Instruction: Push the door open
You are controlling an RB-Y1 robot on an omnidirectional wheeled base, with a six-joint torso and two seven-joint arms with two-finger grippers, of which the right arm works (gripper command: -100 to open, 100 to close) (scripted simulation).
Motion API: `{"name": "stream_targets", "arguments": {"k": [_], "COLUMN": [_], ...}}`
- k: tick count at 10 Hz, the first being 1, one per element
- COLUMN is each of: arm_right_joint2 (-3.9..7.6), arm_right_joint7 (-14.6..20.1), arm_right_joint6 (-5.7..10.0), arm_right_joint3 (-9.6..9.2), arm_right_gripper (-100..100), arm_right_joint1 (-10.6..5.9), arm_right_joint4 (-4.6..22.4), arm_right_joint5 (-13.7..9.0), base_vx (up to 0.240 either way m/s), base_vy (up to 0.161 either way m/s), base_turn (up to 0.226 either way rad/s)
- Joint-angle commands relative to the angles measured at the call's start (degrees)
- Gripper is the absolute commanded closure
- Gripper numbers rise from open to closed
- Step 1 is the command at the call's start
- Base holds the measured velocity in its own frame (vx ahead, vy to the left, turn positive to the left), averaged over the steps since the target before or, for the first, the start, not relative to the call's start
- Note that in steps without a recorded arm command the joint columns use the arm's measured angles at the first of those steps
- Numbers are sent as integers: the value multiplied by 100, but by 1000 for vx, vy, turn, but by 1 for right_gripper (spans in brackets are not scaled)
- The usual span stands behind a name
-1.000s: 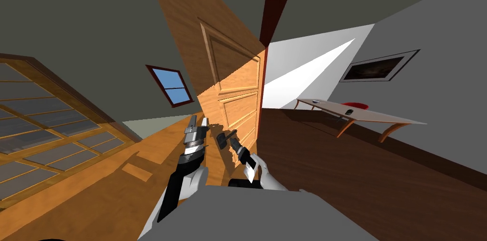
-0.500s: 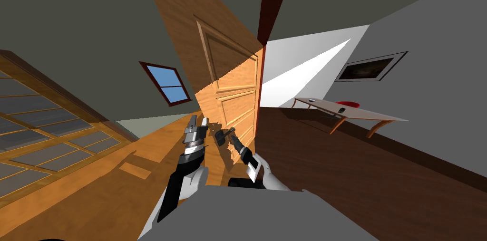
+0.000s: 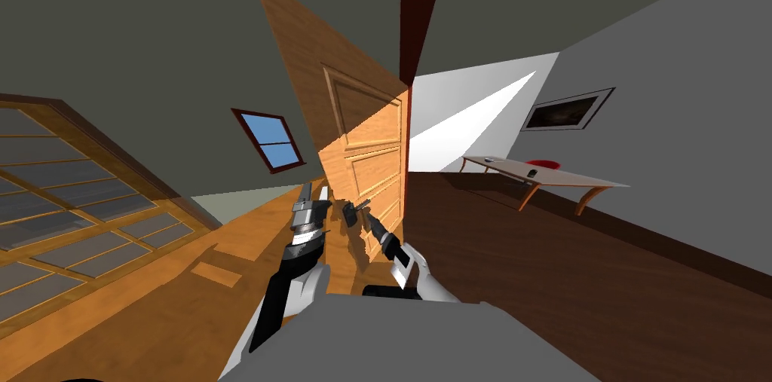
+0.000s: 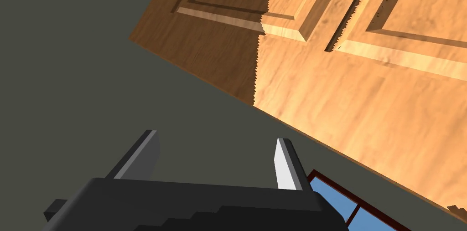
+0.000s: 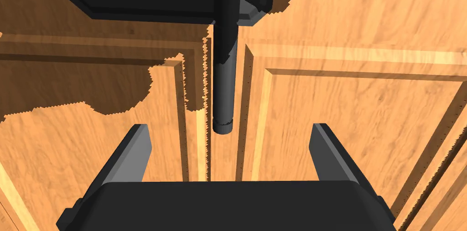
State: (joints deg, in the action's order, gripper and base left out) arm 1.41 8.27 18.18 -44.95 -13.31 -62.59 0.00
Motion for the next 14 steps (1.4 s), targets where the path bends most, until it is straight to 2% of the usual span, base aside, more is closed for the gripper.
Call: {"name": "stream_targets", "arguments": {"k": [1,3,4,5,6,7,12,13,14], "arm_right_joint2": [60,17,-51,-174,-109,-109,-109,7,24], "arm_right_joint7": [-14,-30,-40,-51,-39,-39,-39,-63,-70], "arm_right_joint6": [-20,-10,-4,3,6,6,6,18,20], "arm_right_joint3": [26,62,84,110,96,96,96,230,260], "arm_right_gripper": [-100,-100,-100,-100,-100,100,100,100,100], "arm_right_joint1": [4,-14,-25,-37,-38,-38,-38,-53,-56], "arm_right_joint4": [-31,4,25,49,51,51,51,85,95], "arm_right_joint5": [4,8,11,14,10,10,10,-5,-8], "base_vx": [151,153,159,188,87,-15,-15,30,43], "base_vy": [178,181,167,167,76,-9,-17,89,164], "base_turn": [22,19,27,31,2,-4,-1,-28,-55]}}
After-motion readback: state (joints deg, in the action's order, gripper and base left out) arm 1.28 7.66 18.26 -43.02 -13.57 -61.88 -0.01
